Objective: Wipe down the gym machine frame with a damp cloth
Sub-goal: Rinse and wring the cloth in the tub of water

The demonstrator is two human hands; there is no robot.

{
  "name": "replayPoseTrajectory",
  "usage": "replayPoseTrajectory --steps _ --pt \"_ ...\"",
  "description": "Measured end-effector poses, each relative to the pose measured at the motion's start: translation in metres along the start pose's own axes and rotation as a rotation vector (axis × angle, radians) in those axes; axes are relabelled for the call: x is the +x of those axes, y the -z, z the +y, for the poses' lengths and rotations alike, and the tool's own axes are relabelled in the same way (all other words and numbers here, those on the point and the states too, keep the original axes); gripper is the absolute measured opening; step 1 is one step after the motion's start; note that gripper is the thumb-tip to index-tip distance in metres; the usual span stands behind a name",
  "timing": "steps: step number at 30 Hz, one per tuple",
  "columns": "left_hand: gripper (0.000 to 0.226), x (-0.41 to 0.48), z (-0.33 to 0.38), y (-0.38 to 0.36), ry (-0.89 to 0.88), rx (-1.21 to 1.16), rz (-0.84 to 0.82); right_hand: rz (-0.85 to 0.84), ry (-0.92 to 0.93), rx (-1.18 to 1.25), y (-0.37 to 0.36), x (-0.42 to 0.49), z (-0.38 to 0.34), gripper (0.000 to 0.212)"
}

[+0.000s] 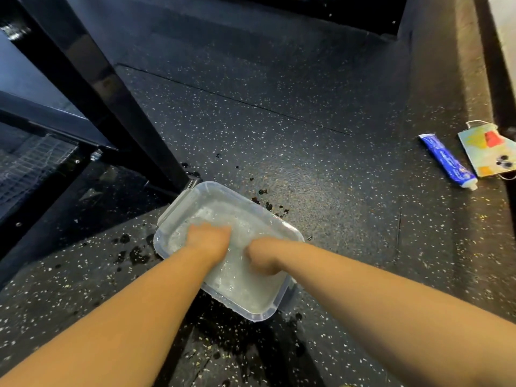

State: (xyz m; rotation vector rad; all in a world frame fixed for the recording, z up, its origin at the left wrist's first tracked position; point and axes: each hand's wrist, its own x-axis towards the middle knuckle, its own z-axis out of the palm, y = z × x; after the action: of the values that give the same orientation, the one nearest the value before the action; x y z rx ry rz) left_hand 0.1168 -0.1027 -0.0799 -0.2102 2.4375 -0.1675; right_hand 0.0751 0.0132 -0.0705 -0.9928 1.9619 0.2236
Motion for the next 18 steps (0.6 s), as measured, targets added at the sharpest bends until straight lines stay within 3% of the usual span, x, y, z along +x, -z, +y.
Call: replayPoseTrajectory --steps 2,4,7,9,12,14,18 --pt "0.031 -0.004 -0.003 0.016 -0.002 -0.1 0.021 0.02 0.021 -0.03 0.006 -0.002 -0.001 0.03" --pt "0.033 -0.015 -0.01 0.043 -0.071 -0.185 0.102 0.196 0.069 0.097 0.02 -0.01 0.003 0.035" --pt "0.034 -0.05 -0.023 0.093 -0.23 -0.379 0.206 0.47 0.151 0.718 0.039 -0.032 0.012 0.065" --pt "0.034 -0.074 -0.03 0.116 -0.315 -0.57 0.268 0.476 0.373 1.097 0.045 -0.043 0.013 0.071" --pt "0.032 -0.096 -0.041 0.129 -0.402 -0.734 0.359 0.383 0.619 1.217 0.051 -0.05 0.005 0.052" --pt "0.03 -0.096 -0.055 0.125 -0.387 -0.844 0.396 0.396 0.628 1.264 0.054 -0.052 -0.001 0.044" --pt "0.023 -0.079 -0.072 0.082 -0.2 -1.465 0.339 0.527 0.507 1.453 0.058 -0.05 -0.007 0.041"
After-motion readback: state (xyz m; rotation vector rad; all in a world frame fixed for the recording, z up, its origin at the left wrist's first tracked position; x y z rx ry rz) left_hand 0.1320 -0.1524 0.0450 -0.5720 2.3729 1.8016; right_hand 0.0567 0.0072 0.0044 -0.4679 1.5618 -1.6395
